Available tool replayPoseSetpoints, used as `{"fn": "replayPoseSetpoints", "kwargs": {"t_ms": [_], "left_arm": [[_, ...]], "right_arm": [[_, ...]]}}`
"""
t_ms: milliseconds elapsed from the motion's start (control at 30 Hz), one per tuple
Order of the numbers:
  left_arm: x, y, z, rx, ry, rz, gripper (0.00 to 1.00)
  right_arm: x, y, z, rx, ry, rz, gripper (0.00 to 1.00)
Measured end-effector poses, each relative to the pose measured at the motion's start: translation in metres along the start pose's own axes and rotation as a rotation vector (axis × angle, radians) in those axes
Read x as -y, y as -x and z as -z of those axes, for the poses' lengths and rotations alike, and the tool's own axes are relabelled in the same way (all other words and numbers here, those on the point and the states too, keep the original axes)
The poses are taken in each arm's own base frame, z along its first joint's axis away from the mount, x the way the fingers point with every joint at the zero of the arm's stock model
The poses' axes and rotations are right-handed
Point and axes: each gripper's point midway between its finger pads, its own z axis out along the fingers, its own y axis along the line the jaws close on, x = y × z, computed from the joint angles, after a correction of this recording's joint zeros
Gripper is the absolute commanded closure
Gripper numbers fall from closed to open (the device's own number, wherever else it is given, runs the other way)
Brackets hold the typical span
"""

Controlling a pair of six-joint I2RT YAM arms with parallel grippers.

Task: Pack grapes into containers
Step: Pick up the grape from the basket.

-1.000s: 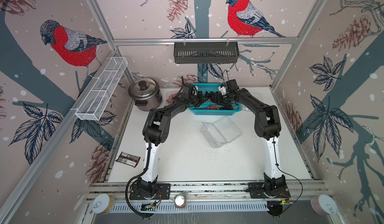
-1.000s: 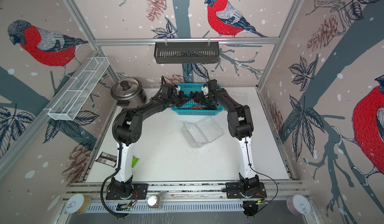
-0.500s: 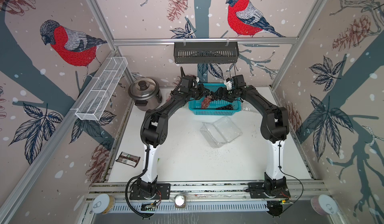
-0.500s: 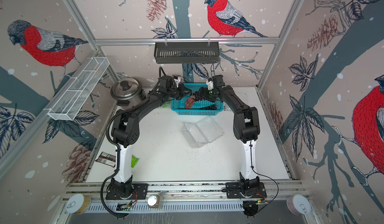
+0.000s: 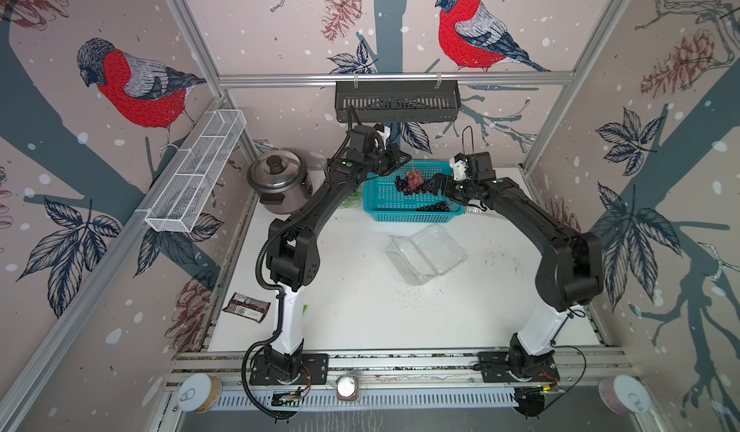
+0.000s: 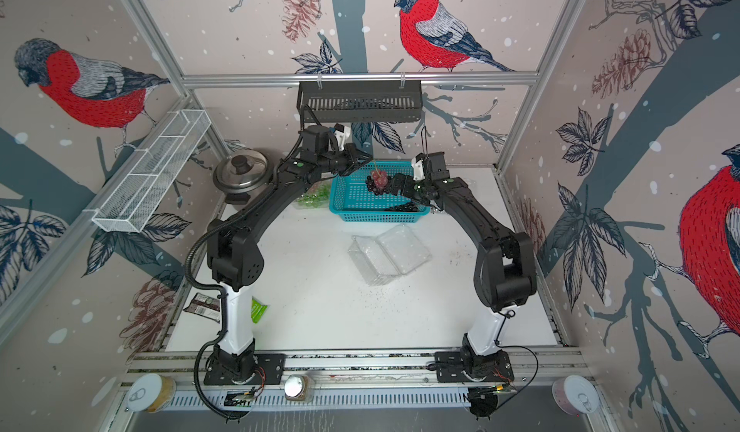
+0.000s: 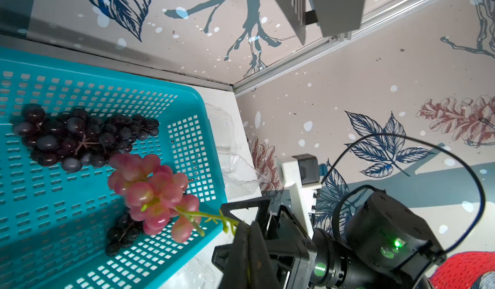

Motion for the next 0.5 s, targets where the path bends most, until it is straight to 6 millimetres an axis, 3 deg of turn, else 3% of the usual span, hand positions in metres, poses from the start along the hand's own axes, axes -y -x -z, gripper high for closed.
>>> {"fn": "replayPoseSetpoints", "kwargs": {"t_ms": [133,233,400,500], "left_arm": [[0.030,-0.004,0.014,0.010,-0.018,-0.040,1.00],[0.054,-0.012,0.026,0.010,-0.042,-0.069,1.00],[0.079,-0.045,0.035,-0.034,-0.070,-0.091,1.00],[0.088,-0.066,0.040,-0.062,-0.082,-0.099,1.00]], "right_arm": [[0.003,-0.032,0.023,0.011,-0.040,-0.010,0.00],[0.011,-0.071,0.029,-0.029,-0.077,-0.020,0.00],[0.027,-0.144,0.038,-0.114,-0.126,-0.046,0.00],[0.030,-0.177,0.039,-0.156,-0.140,-0.058,0.00]]}}
